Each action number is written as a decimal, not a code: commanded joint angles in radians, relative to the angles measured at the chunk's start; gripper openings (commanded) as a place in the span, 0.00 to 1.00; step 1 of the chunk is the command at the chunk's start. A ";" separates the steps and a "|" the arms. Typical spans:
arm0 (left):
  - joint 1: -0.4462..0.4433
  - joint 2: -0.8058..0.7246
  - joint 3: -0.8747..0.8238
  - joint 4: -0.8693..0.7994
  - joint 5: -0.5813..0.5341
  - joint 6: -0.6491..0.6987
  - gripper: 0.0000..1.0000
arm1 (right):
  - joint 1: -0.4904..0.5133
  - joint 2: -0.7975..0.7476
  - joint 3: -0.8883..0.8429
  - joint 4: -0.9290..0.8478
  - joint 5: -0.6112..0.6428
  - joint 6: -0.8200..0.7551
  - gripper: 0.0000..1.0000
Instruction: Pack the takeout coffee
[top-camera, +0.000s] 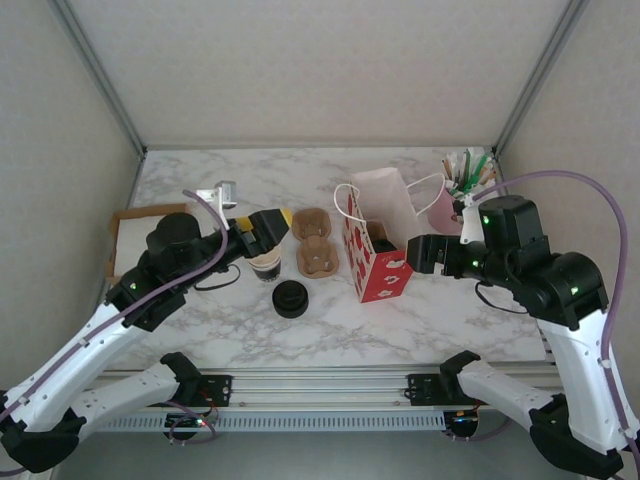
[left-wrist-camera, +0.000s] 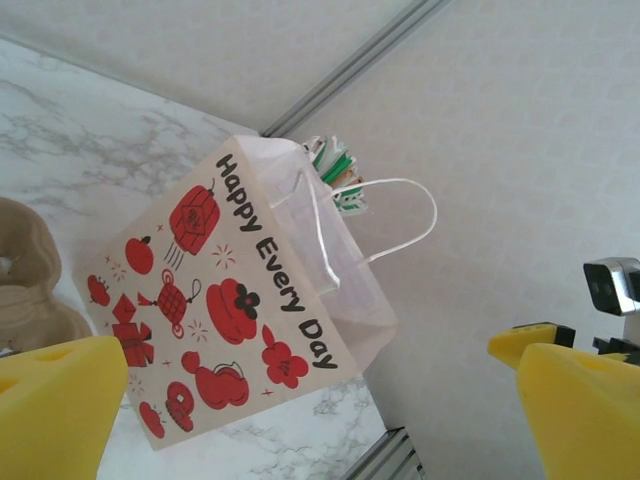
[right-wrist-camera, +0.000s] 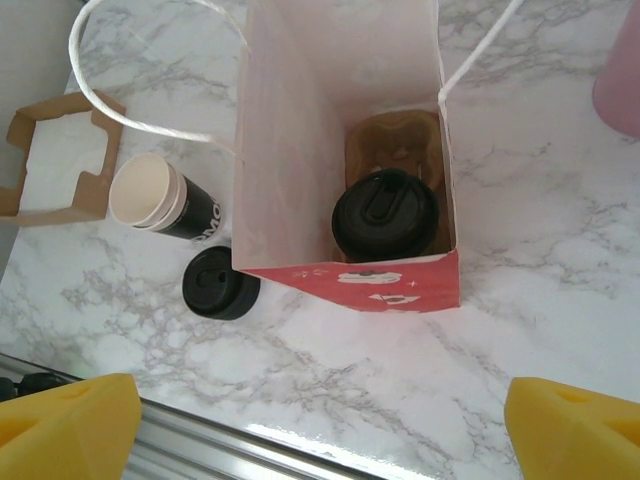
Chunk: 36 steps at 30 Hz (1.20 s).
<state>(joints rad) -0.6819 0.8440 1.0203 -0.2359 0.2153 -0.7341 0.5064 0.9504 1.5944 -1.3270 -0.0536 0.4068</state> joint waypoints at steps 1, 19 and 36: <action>-0.005 -0.031 -0.030 -0.024 -0.029 -0.005 1.00 | 0.004 -0.027 -0.039 0.009 -0.021 0.021 0.96; -0.004 -0.136 -0.200 -0.052 -0.106 -0.025 1.00 | 0.005 -0.217 -0.309 0.079 -0.081 0.077 0.99; 0.008 -0.036 -0.212 -0.128 -0.176 -0.013 0.99 | 0.005 -0.259 -0.442 0.182 -0.058 0.147 0.99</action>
<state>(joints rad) -0.6804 0.7948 0.8074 -0.3359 0.0780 -0.7486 0.5064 0.6971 1.1725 -1.1889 -0.1307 0.5140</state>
